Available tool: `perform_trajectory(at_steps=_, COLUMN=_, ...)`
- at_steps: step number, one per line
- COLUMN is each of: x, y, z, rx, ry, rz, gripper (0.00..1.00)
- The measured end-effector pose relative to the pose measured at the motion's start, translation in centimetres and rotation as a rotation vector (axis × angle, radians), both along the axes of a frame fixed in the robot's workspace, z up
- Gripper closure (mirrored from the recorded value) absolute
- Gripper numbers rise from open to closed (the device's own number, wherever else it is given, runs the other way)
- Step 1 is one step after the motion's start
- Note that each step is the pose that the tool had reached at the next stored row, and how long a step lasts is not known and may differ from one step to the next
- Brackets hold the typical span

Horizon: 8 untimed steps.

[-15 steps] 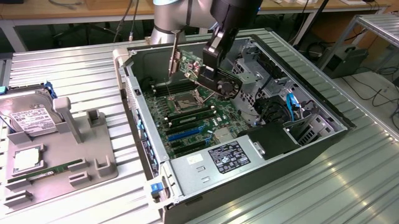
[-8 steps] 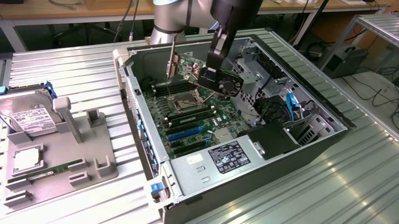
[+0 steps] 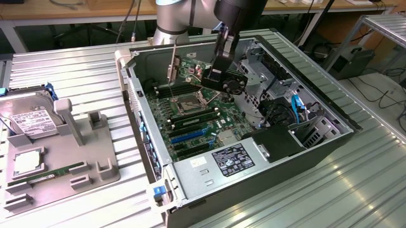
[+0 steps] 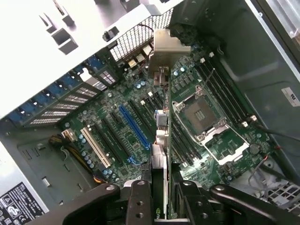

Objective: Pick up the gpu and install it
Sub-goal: 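Insert the gpu into the slot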

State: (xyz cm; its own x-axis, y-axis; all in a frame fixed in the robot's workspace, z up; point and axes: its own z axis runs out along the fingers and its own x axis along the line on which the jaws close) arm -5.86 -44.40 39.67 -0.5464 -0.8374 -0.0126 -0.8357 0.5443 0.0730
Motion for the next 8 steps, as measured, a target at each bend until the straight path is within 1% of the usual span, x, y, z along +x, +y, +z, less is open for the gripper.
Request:
perform_trajectory(at_steps=2, x=0.00, y=0.00, z=0.00, rx=0.0046, ry=-0.0025, rz=0.029, gripper=0.74)
perform_trajectory(at_steps=3, x=0.01, y=0.00, z=-0.01, rx=0.0053, ry=-0.0040, rz=0.045, gripper=0.74)
perform_trajectory(at_steps=5, x=0.01, y=0.00, z=-0.02, rx=0.0057, ry=-0.0071, rz=0.082, gripper=0.74)
perform_trajectory(at_steps=8, x=0.00, y=0.00, z=-0.02, rx=0.0056, ry=-0.0117, rz=0.155, gripper=0.74)
